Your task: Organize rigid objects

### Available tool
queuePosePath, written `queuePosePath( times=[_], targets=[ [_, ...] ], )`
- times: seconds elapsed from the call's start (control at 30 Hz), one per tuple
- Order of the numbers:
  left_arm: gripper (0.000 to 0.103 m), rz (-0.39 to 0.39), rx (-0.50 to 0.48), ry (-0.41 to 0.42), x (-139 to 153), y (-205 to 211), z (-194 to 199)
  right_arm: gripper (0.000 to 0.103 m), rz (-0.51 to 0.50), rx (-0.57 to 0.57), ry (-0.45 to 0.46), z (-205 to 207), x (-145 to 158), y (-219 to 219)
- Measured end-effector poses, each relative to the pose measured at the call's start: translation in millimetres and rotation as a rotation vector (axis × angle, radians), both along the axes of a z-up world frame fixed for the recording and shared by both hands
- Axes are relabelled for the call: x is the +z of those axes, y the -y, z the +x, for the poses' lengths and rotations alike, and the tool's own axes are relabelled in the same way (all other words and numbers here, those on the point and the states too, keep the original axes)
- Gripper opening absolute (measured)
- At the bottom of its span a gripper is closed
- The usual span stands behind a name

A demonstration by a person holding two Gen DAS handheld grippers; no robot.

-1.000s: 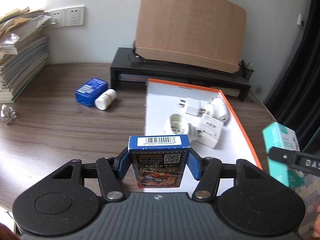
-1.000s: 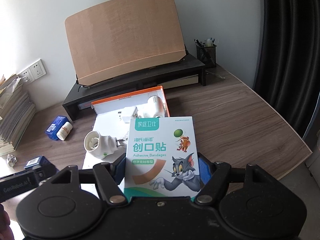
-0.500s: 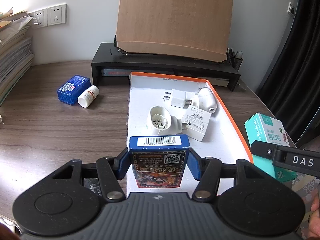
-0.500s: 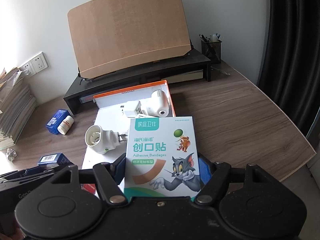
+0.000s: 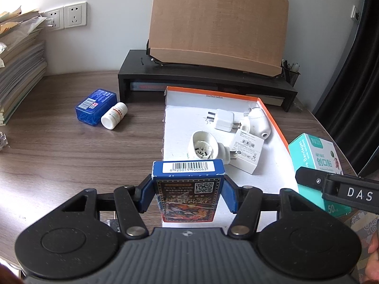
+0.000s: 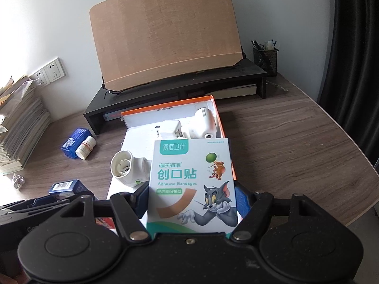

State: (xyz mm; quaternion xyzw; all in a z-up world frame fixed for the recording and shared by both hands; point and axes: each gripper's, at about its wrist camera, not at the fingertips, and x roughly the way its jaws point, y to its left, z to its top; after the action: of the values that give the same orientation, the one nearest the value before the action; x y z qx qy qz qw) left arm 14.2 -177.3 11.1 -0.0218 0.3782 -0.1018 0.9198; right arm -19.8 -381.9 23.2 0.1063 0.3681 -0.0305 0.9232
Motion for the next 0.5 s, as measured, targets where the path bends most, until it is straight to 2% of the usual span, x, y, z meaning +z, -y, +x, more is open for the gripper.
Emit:
queuePosePath(
  times=[0.5],
  targets=[
    [0.059,0.006,-0.015,-0.019,-3.1,3.3,5.6,0.084,0.004,-0.002,-0.012,4.5,-4.5,0.3]
  ],
)
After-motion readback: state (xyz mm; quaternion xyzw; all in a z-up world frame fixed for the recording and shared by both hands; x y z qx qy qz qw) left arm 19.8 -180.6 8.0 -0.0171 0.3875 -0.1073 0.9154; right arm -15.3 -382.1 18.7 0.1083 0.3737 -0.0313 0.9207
